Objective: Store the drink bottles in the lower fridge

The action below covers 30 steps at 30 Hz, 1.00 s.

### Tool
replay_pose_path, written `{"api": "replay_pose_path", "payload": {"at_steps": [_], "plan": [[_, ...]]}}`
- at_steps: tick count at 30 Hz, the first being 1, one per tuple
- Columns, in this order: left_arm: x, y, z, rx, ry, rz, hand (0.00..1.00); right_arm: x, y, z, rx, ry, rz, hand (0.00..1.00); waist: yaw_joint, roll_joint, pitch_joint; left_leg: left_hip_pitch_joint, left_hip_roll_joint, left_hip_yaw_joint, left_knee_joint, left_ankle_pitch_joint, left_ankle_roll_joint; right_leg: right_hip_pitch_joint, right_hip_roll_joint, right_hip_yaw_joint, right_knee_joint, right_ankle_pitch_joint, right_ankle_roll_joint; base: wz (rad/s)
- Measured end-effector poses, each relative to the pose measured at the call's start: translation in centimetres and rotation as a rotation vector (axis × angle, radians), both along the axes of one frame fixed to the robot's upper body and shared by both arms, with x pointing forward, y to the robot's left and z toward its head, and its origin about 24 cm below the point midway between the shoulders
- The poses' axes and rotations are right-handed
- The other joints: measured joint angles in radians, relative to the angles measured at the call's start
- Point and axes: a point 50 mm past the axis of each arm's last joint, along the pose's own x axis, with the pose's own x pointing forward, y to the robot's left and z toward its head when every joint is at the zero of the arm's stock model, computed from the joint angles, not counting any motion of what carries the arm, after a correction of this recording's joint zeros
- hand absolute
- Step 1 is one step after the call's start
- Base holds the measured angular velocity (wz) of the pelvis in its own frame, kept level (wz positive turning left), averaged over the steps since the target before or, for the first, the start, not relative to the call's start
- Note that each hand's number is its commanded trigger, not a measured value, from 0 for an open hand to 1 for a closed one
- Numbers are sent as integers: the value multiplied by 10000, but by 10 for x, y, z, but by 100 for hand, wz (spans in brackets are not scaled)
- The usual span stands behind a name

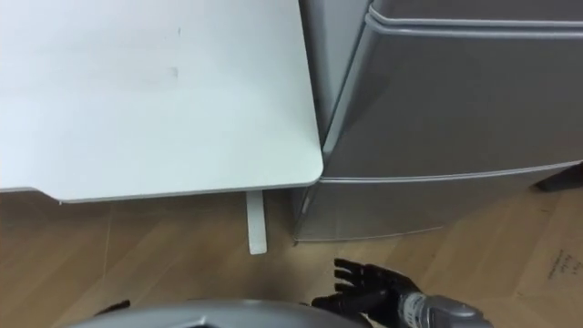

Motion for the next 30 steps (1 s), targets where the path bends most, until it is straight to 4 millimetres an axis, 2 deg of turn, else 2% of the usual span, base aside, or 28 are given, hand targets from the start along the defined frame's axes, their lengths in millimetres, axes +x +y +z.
{"api": "replay_pose_path", "payload": {"at_steps": [6,10,14,25,30], "plan": [[-7,-2,-1,-45,269,83,0,-10,-1,-8,-419,795,-897,0,-74,6,-2,17,-102,-421,33,0,1,270,-69,-152,-166,-151,44,20],[-14,-4,-2,-77,512,400,0,-17,-4,-11,-872,1201,-1570,0,-47,54,-3,24,-162,-515,-5,1,2,301,-89,-223,-176,-187,76,10],[-22,-4,-3,46,872,523,0,-26,-6,-14,-1051,1506,-2696,0,-254,67,2,53,-166,-667,-35,0,3,430,-87,-304,-306,-206,98,9],[-38,-9,-5,201,1527,486,0,-39,-8,-17,-1558,1676,-4246,0,-337,184,5,70,-162,-733,-16,-5,5,493,-85,-282,-308,-216,105,2],[-45,-9,-5,201,1899,407,0,-42,-10,-17,-1746,1814,-4552,0,-496,232,4,191,-180,-766,-7,-5,5,613,-92,-244,-308,-277,99,1]]}}
